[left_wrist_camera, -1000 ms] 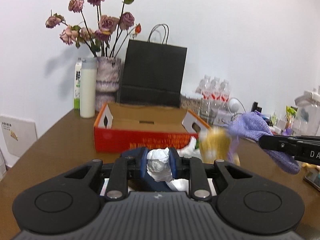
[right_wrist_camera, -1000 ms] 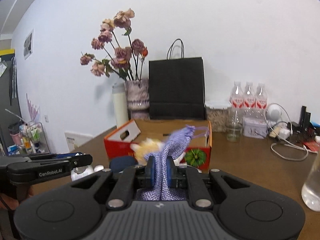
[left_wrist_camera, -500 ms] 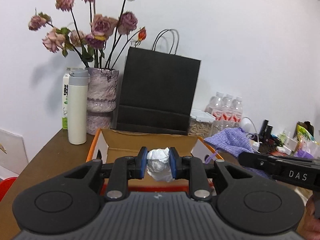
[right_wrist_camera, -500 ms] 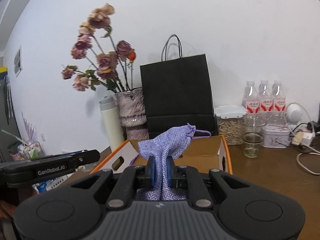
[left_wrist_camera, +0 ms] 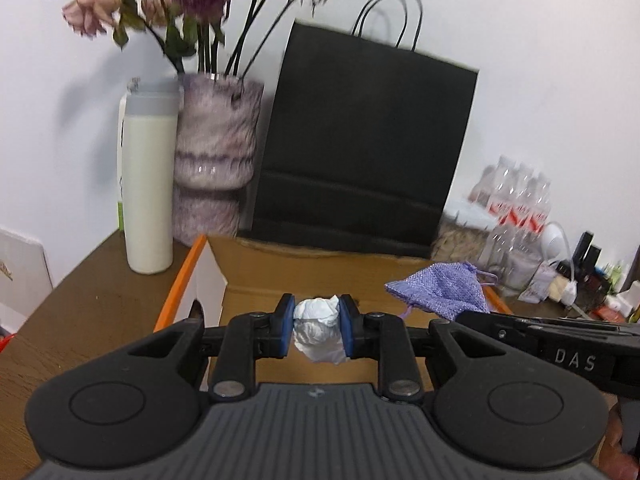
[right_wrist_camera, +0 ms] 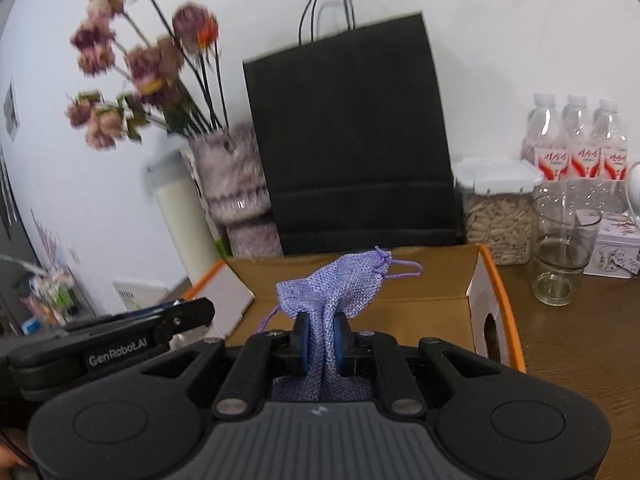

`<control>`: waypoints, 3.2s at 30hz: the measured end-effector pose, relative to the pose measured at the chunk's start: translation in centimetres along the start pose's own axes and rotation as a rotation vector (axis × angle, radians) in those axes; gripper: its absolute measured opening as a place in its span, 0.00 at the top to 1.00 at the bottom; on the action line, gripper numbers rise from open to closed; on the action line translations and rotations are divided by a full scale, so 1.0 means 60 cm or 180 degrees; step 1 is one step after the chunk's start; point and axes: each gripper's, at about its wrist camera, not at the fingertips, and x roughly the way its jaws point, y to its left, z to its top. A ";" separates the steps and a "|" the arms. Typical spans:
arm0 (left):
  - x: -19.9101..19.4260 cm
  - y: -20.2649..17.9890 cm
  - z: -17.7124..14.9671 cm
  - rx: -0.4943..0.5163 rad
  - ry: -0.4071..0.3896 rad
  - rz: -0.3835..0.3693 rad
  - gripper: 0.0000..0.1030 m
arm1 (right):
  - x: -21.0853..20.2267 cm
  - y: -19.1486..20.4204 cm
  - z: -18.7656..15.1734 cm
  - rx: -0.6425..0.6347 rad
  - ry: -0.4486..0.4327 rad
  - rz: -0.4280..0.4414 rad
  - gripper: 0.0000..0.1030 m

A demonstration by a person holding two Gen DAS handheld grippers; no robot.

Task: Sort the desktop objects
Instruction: 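Carry tissue and pouch into the cardboard box and open both tools, then move the left tool to the cotton-swab container while the right tool reaches the plush toy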

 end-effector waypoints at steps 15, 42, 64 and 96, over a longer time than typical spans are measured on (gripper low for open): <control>0.022 0.000 -0.015 0.0072 0.0223 0.0157 0.28 | 0.028 0.012 -0.035 -0.0194 0.0274 -0.0238 0.39; -0.065 -0.010 -0.004 0.0059 -0.0086 0.0204 0.00 | -0.077 0.028 -0.031 -0.0294 -0.0036 -0.0391 0.01; -0.269 0.077 -0.120 -0.0074 -0.0036 0.0569 0.00 | -0.291 0.029 -0.167 -0.0240 -0.0147 -0.0520 0.00; -0.255 0.095 -0.195 -0.0490 0.0636 0.0490 0.00 | -0.257 -0.042 -0.217 0.0084 0.0231 -0.0782 0.01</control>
